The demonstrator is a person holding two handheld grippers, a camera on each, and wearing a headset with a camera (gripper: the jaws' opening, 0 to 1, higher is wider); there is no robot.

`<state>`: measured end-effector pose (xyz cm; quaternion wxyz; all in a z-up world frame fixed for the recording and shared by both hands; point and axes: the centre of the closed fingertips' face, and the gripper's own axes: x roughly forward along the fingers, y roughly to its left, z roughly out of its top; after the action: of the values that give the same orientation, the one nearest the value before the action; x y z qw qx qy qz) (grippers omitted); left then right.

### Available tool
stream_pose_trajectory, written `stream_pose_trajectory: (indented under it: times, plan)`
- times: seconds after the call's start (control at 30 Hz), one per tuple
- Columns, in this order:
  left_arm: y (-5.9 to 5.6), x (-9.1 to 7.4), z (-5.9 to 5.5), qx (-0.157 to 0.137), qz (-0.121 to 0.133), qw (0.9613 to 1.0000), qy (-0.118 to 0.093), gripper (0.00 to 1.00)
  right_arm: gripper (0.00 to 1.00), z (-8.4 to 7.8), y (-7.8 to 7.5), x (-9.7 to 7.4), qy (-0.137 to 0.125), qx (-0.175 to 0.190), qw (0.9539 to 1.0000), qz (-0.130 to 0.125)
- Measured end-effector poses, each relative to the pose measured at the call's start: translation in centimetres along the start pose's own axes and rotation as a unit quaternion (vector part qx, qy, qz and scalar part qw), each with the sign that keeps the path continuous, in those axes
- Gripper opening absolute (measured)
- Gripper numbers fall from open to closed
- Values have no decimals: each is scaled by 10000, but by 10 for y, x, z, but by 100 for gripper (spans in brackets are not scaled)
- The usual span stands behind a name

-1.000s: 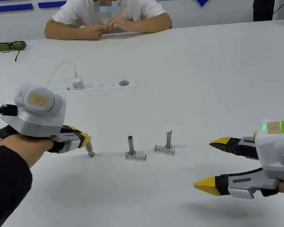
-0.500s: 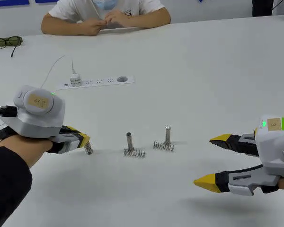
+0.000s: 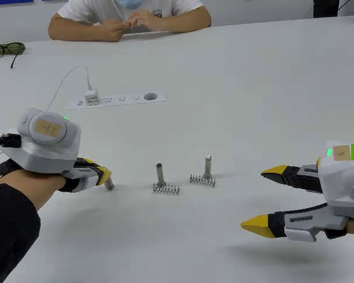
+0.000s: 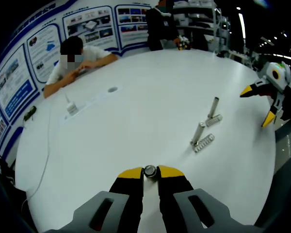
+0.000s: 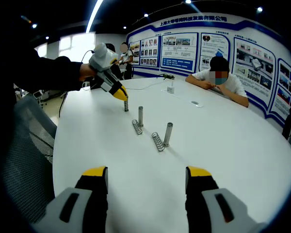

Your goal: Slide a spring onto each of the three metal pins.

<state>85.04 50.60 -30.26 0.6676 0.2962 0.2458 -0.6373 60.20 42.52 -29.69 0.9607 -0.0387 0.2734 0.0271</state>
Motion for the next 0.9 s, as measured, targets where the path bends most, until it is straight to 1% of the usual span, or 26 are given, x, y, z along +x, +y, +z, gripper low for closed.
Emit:
stream_pose_trajectory:
  times: [0.33,0.53,0.7,0.9]
  plan:
    - [0,-1,0,20,16,10000,7,12,66,0,1,0,6,-1,10000,10]
    - [1,-3,1,1,24,10000,-19,16,66,0,1,0,1,-13,10000,12]
    - [3,-7,3,-16,59,10000,-71,20,66,1,1,0,0,-25,10000,22]
    - [4,-16,7,-19,97,9998,-162,21,66,1,1,0,-6,-32,10000,27]
